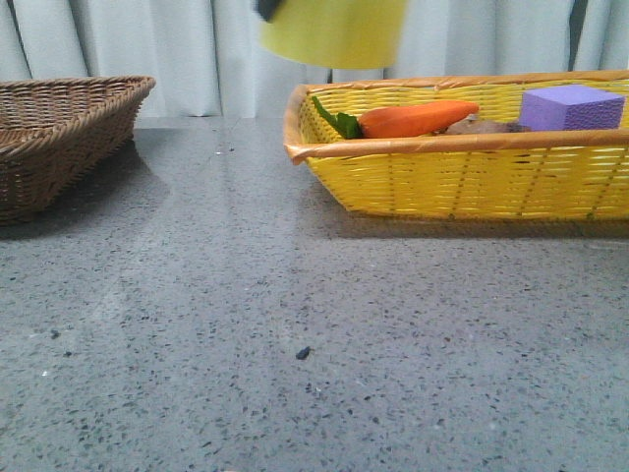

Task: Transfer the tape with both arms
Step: 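Lift the tape roll with the right gripper and carry it toward the brown basket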

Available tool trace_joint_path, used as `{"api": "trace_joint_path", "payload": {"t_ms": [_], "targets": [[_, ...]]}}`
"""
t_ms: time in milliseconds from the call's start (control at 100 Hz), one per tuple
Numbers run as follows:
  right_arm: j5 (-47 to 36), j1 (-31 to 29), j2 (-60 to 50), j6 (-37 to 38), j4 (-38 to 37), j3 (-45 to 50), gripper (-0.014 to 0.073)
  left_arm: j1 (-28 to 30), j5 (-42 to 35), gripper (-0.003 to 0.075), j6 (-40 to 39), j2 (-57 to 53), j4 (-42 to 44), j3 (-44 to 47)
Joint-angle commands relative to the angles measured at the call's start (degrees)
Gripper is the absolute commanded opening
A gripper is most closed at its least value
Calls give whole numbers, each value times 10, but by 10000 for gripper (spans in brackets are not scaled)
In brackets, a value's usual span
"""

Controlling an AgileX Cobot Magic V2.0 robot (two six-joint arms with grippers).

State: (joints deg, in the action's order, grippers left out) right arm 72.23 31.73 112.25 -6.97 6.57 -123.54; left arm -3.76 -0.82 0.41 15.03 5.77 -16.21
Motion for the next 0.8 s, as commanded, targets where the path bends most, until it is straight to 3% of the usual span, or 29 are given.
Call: {"api": "trace_joint_path", "payload": {"t_ms": [0, 290, 790], "targets": [[23, 31, -36, -8, 3, -27, 14, 3, -41, -21, -4, 11, -6, -19], [16, 113, -20, -8, 3, -27, 14, 3, -41, -21, -4, 11, -6, -19], [25, 127, 44, -8, 1, -27, 16, 3, -39, -21, -4, 11, -6, -19]]}}
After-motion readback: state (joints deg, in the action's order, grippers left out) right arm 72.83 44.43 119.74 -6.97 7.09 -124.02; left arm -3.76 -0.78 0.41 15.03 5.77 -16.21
